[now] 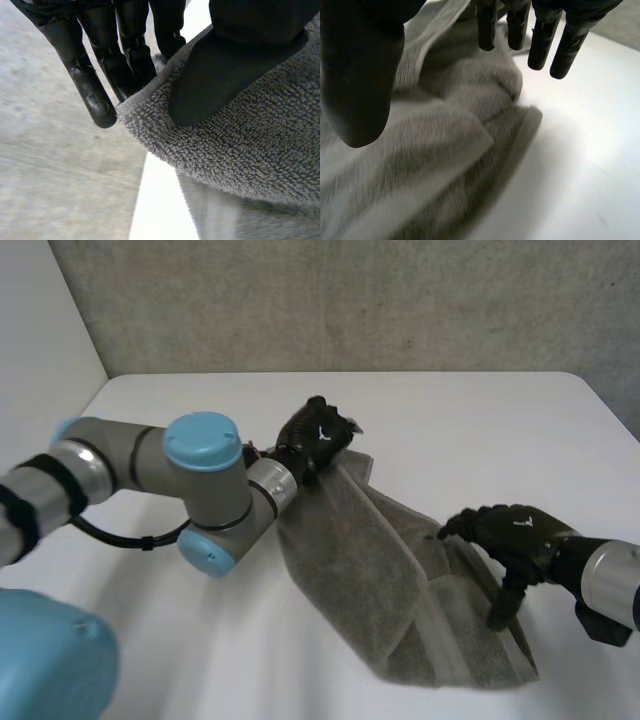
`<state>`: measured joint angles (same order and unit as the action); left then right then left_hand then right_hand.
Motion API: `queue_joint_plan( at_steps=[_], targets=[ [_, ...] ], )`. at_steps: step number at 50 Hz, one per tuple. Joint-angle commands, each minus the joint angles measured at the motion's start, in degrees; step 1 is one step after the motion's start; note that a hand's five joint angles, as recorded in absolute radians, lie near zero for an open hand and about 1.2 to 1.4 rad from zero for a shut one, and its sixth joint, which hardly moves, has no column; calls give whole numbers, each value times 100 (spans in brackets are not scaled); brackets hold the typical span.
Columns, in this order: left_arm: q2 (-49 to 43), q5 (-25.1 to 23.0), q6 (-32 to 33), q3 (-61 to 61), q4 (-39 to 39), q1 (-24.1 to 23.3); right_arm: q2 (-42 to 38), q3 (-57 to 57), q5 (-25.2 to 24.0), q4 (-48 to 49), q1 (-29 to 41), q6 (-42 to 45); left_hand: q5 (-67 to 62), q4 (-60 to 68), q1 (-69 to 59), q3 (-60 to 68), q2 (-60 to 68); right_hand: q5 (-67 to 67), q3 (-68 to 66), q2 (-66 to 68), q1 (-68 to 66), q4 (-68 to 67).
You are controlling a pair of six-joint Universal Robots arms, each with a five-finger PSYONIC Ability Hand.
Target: Fold the towel.
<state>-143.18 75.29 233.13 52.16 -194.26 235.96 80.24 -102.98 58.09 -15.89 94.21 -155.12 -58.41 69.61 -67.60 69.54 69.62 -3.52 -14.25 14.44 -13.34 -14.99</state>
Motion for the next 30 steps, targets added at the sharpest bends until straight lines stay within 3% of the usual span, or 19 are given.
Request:
queue_joint_plan(
  at_steps=[1, 6, 14, 22, 23, 24, 26, 27, 28, 30],
  targets=[
    [1448, 117, 31, 1935, -946, 90, -34, 85, 18, 665, 430, -2395, -1159, 1039, -1240, 1046, 1038, 352, 425, -444, 334, 499],
    [2151, 345, 31, 2797, -938, 353, -324, 163, 202, 877, 869, -3198, -1159, 1039, -1240, 1046, 1038, 352, 425, -444, 334, 499],
    [3145, 434, -4, 4089, -956, 766, -938, 550, 984, 903, 1766, -3288, -1159, 1039, -1240, 1046, 1038, 352, 425, -444, 334, 499],
    [3586, 443, -162, 4820, -982, 995, -1739, 1121, 1003, 877, 2469, -3481, -1159, 1039, -1240, 1046, 1038, 352, 425, -444, 334, 499],
    [3586, 443, -162, 4821, -982, 996, -1801, 1226, 994, 868, 2558, -3490, -1159, 1039, -1240, 1046, 1038, -551, -479, 460, -570, -405],
    [3665, 443, -215, 4873, -991, 1057, -1801, 1227, 994, 868, 2558, -3490, -1159, 1039, -1240, 1046, 1038, -564, -492, 473, -583, -418],
    [3727, 434, -277, 4891, -991, 1128, -1793, 1428, 1064, 903, 2594, -3464, -1159, 1039, -1240, 1046, 1038, -4780, -4707, 4688, -4799, -4633],
    [3762, 434, -355, 4874, -1000, 1188, -1793, 1430, 1064, 903, 2594, -3464, -1159, 1039, -1240, 1046, 1038, -4803, -4730, 4712, -4822, -4657],
    [3762, 425, -452, 4795, -1009, 1233, -1758, 1656, 1108, 912, 2585, -3429, -1159, 1039, -1240, 1046, 1038, -6629, -6556, 6538, -6648, -6483],
    [3779, 417, -566, 4682, -1035, 1277, -1731, 2006, 1160, 877, 2559, -3333, -1159, 1039, -1240, 1046, 1038, -6648, -6575, 6556, -6666, -6501]
  ],
)
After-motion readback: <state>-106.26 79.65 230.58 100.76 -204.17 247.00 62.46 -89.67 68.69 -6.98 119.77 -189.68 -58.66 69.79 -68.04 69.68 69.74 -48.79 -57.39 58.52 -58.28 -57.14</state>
